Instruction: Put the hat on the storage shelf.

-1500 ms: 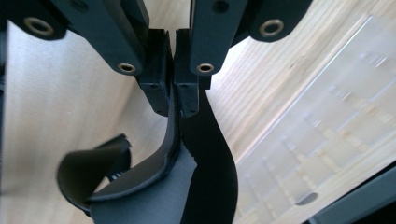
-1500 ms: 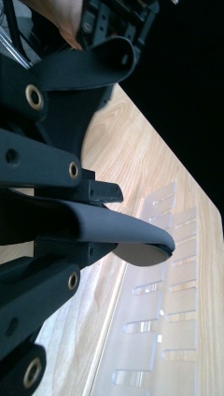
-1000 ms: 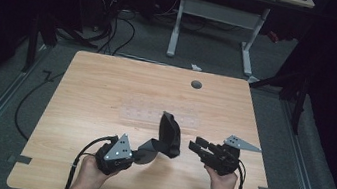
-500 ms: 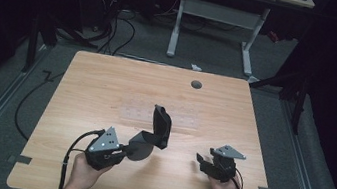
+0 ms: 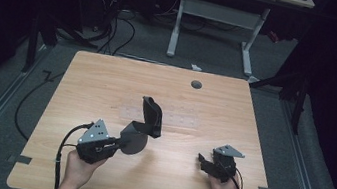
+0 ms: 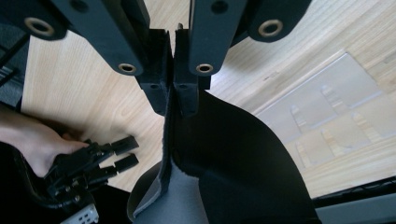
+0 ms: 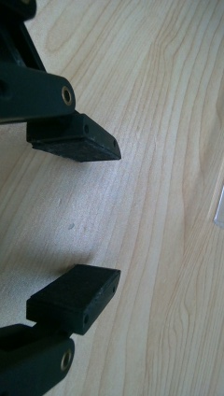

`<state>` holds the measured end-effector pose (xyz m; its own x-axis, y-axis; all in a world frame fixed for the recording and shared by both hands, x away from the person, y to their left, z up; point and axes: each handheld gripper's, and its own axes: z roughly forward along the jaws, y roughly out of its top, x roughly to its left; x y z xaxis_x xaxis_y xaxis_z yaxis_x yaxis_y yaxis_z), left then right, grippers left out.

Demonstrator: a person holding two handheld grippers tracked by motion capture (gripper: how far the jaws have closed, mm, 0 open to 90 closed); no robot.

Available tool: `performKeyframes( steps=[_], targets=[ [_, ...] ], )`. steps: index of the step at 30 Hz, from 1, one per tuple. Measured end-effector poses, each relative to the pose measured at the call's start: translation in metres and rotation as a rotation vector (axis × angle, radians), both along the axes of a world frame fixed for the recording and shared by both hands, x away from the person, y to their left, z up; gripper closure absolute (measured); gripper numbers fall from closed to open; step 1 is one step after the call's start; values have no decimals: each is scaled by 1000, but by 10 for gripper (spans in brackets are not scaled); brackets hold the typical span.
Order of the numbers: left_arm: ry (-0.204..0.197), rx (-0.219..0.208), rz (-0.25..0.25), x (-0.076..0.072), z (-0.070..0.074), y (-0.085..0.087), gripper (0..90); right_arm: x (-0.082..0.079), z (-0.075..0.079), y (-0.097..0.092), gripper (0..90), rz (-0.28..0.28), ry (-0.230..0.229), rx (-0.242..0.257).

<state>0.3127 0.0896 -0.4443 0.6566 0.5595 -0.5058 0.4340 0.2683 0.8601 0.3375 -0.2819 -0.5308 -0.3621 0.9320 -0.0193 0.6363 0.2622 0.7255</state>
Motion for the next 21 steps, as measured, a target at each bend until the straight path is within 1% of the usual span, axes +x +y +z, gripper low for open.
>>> performKeyframes(
  steps=[3, 10, 14, 21],
  targets=[
    [-4, -24, 20, 1, 5, 4, 874, 0, 0, 0, 361, 3, -1, -2],
    [-23, -34, 45, 6, 13, 12, 874, 0, 0, 1, 350, 4, 3, 3],
    [-31, -52, 72, 12, 19, 18, 874, 0, 0, 1, 350, 6, 1, 2],
    [-45, -62, 82, 21, 26, 19, 874, 0, 0, 1, 350, 4, 3, 4]
  ],
)
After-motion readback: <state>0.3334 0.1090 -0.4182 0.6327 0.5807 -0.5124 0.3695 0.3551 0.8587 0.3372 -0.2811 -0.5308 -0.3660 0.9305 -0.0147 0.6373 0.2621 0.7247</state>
